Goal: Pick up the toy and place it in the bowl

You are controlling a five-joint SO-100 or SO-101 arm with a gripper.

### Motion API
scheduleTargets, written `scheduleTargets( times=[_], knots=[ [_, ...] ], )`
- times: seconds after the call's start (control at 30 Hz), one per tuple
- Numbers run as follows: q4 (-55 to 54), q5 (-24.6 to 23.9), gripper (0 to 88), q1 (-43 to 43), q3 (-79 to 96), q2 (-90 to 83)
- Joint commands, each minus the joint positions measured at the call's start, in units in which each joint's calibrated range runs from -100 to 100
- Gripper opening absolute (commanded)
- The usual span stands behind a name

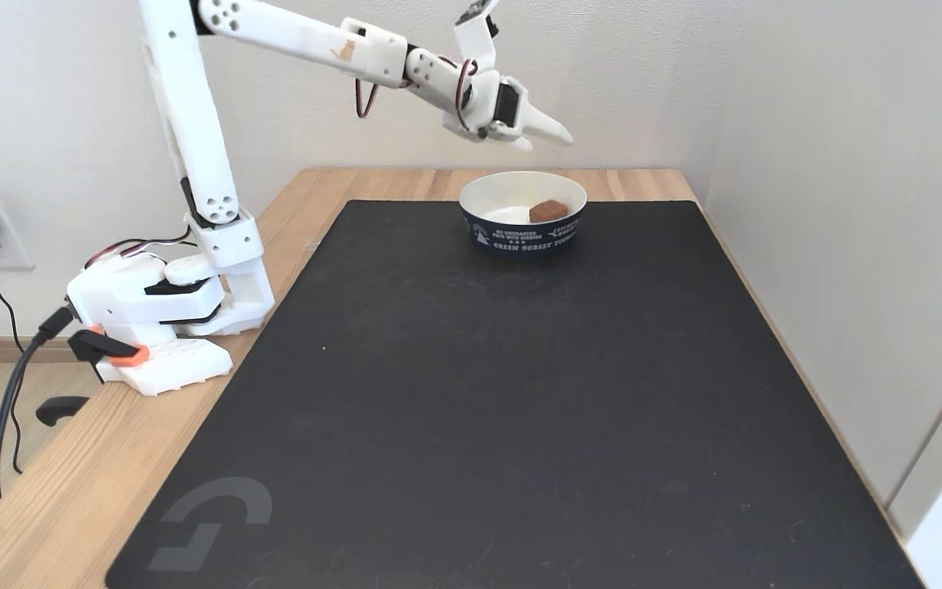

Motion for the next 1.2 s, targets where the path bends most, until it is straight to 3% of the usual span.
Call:
scheduleTargets(
  times=[0.0,0.07,0.23,0.37,0.53,0.8,0.9,1.0,1.17],
  knots=[
    [2.5,1.5,13.2,3.1,0.0,-10.0],
    [9.3,4.6,1.9,7.3,0.0,-16.7],
    [23.8,15.2,3.0,19.5,6.2,-33.1],
    [22.9,23.3,3.0,33.2,27.6,-48.8],
    [16.2,31.7,3.0,43.0,53.5,-69.8],
    [23.0,33.9,3.0,45.7,78.6,-94.3],
    [27.4,34.4,3.0,46.1,80.6,-98.3],
    [33.4,38.5,3.0,46.0,80.3,-102.3],
    [39.4,39.1,3.0,45.5,80.0,-103.3]
  ],
)
